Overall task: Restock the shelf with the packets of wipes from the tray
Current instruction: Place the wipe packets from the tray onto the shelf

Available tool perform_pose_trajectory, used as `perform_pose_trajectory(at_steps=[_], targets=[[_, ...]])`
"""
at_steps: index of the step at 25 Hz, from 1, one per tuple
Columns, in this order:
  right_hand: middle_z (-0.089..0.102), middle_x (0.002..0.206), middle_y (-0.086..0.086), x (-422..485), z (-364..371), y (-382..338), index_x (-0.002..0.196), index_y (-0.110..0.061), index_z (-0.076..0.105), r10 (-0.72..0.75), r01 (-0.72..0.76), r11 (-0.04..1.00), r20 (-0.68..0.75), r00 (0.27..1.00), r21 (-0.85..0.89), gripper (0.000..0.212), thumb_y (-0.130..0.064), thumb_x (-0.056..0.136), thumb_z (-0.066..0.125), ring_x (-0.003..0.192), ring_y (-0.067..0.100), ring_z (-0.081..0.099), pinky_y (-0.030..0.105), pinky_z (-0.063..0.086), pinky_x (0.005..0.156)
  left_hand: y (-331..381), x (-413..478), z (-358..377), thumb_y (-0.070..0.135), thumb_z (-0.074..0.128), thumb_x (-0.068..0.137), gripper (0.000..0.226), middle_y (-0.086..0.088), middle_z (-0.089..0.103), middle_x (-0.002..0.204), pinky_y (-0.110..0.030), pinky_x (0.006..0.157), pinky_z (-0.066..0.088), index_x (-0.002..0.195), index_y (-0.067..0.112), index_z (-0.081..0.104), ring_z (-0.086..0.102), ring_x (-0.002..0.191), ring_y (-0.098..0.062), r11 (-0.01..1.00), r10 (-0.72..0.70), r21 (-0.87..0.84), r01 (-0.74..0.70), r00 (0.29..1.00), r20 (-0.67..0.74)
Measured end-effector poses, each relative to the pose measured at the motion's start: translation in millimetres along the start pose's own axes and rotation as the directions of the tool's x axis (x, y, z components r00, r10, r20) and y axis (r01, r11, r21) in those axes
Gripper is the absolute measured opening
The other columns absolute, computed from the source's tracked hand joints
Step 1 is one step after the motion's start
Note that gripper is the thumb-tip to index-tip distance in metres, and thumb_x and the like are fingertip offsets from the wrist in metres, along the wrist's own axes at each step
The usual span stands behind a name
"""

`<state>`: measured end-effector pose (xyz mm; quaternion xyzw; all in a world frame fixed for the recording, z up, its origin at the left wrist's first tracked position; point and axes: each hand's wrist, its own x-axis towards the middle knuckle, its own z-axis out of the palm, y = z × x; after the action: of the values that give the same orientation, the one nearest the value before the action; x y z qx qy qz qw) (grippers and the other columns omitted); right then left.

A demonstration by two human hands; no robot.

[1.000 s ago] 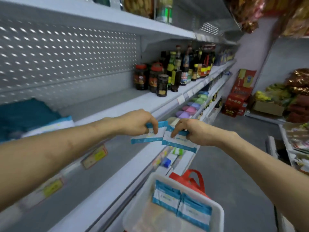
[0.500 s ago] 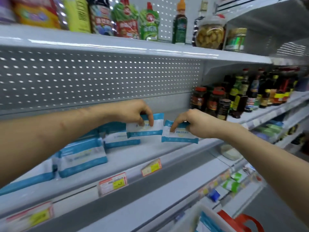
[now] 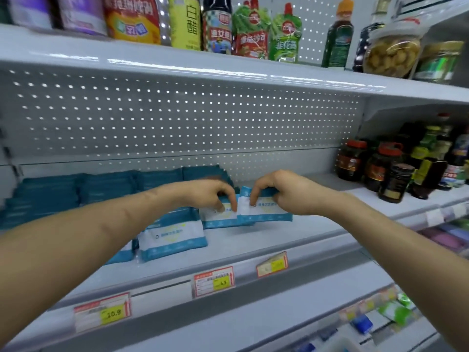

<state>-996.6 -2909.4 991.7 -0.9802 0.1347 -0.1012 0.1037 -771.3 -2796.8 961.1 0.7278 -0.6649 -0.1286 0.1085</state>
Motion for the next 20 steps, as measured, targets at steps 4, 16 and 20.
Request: perform_pose_trajectory(at_steps=[4,16,20], targets=[[0.062,0.106,-0.013,22,28,-23,0.097,-0.031,0.077,-0.097,0.092,0.993,0.077,0.992,0.072,0.067,0.017,0.072,0.038,0.097,0.013,0.059,0.031,0.051,0.085,-11,-2,8,0.005,0.051,0.08,0.036,0.013,0.065,0.102,-0.021,0.085,0.047,0.099,0.028,0.071,0.06,0.096,-0.009,0.997,0.015,-0.08,-0.02,0.998,-0.063],[0.051,0.134,-0.005,49,82,-10,0.082,-0.025,0.074,-0.152,0.15,0.983,0.008,0.988,0.105,0.042,0.013,0.086,0.056,0.13,0.013,0.045,0.034,0.044,0.109,-17,4,-20,-0.002,0.054,0.088,0.039,0.014,0.066,0.1,-0.016,0.078,0.043,0.099,0.026,0.077,0.059,0.09,0.004,0.996,-0.006,-0.081,-0.028,0.92,-0.391],[0.048,0.139,-0.003,23,75,4,0.087,-0.02,0.074,-0.112,0.124,0.986,-0.111,0.987,0.113,0.019,-0.003,0.093,0.066,0.134,0.011,0.042,0.025,0.036,0.111,15,27,-19,0.0,0.052,0.086,0.038,0.008,0.07,0.103,-0.024,0.082,0.05,0.097,0.028,0.075,0.064,0.092,-0.007,0.991,0.067,-0.08,-0.108,0.911,-0.407]])
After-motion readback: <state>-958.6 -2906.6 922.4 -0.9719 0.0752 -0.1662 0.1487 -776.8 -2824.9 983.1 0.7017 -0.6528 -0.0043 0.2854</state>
